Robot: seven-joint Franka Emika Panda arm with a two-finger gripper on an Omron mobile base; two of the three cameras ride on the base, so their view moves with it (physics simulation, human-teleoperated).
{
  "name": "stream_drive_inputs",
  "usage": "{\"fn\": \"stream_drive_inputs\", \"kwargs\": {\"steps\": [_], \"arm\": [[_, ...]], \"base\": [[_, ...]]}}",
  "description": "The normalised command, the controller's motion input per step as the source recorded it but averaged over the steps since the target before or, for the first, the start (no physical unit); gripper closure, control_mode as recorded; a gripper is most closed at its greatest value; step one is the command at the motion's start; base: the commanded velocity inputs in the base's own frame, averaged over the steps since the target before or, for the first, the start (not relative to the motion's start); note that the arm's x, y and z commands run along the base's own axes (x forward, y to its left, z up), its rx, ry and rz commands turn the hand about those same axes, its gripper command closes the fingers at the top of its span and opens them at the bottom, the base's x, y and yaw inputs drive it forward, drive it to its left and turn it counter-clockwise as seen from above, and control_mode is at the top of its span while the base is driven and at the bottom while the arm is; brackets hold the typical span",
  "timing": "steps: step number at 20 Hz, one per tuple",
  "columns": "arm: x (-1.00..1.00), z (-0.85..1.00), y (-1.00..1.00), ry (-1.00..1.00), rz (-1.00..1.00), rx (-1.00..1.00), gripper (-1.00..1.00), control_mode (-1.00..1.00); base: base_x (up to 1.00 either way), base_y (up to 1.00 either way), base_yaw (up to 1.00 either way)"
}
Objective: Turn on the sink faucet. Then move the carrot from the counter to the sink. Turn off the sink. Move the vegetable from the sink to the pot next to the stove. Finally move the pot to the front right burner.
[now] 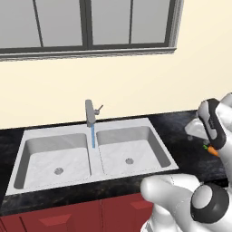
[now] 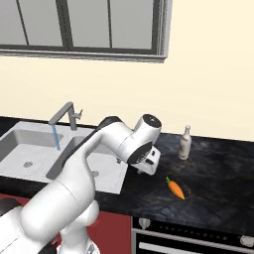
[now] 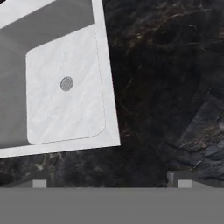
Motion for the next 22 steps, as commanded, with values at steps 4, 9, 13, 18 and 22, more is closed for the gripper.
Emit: {"fn": "stream_drive_inputs", "kwargs": {"steps": [4, 9, 13, 18, 22], "arm": [[-0.01, -0.15, -0.79, 0.12, 0.0, 0.0, -1.0, -1.0], [0.0, -0.34, -0.66, 0.06, 0.0, 0.0, -1.0, -1.0], [0.0, -0.37, -0.53, -0.01, 0.03, 0.0, -1.0, -1.0], [0.06, -0.12, -0.48, -0.01, 0.13, 0.0, -1.0, -1.0], [0.24, -0.11, -0.38, 0.0, 0.14, -0.03, -1.0, -1.0]], "base": [[0.0, 0.0, 0.0], [0.0, 0.0, 0.0], [0.0, 0.0, 0.0], [0.0, 0.0, 0.0], [0.0, 0.0, 0.0]]}}
